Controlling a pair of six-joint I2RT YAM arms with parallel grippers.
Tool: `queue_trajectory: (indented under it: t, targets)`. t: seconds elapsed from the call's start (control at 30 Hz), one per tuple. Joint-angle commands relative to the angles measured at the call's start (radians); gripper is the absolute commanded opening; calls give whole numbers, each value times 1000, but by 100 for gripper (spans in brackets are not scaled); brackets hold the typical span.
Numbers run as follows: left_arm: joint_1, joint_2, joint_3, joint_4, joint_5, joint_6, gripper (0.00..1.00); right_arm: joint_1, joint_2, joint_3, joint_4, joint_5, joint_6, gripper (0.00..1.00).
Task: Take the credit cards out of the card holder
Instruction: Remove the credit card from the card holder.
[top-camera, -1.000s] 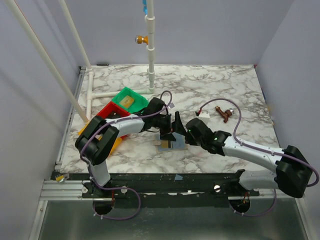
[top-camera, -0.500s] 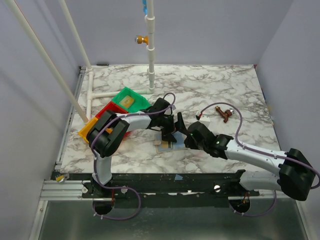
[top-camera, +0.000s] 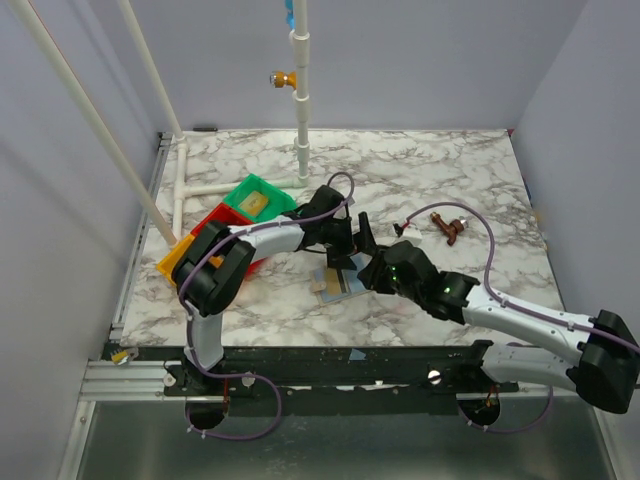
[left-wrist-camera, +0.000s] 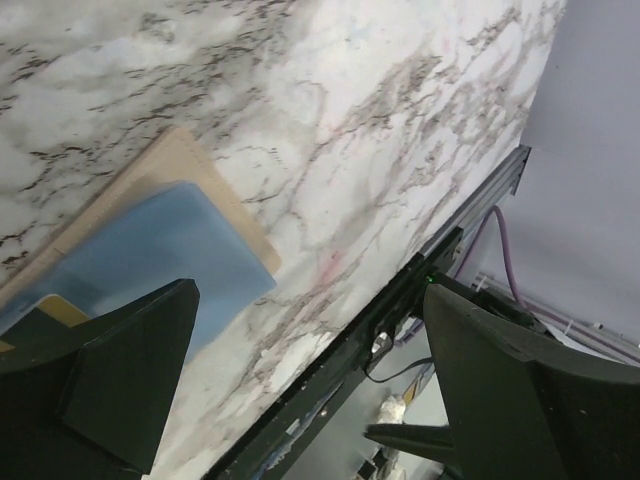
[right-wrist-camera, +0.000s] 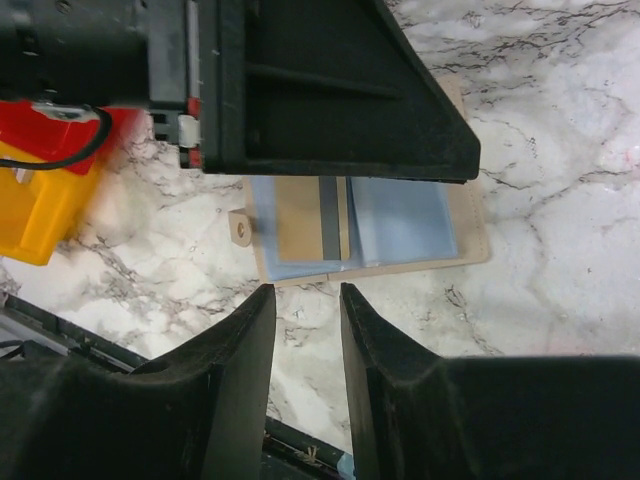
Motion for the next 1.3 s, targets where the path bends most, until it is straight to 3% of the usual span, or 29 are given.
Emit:
queue_trajectory:
  t: [0.0,0.33,0.57,0.97,1.27]
  targets:
    - [1,-102,51,-43,-21,44,99,1,22,-7,49,-49,-15,36]
    - [70,-272,-105,-34,-113,4,99,-29,145,7,164,-168,-50,37]
    - [92,-329,-224,3,-99,13,99,-126,266,18,275,-325,-75,36]
    - [96,-348,-329,44,-121,20,99,-202,426,33,371,-451,-84,36]
    - [116,-312,-362,109,-93,2,99,-204,466,12,403,-428,-69,36]
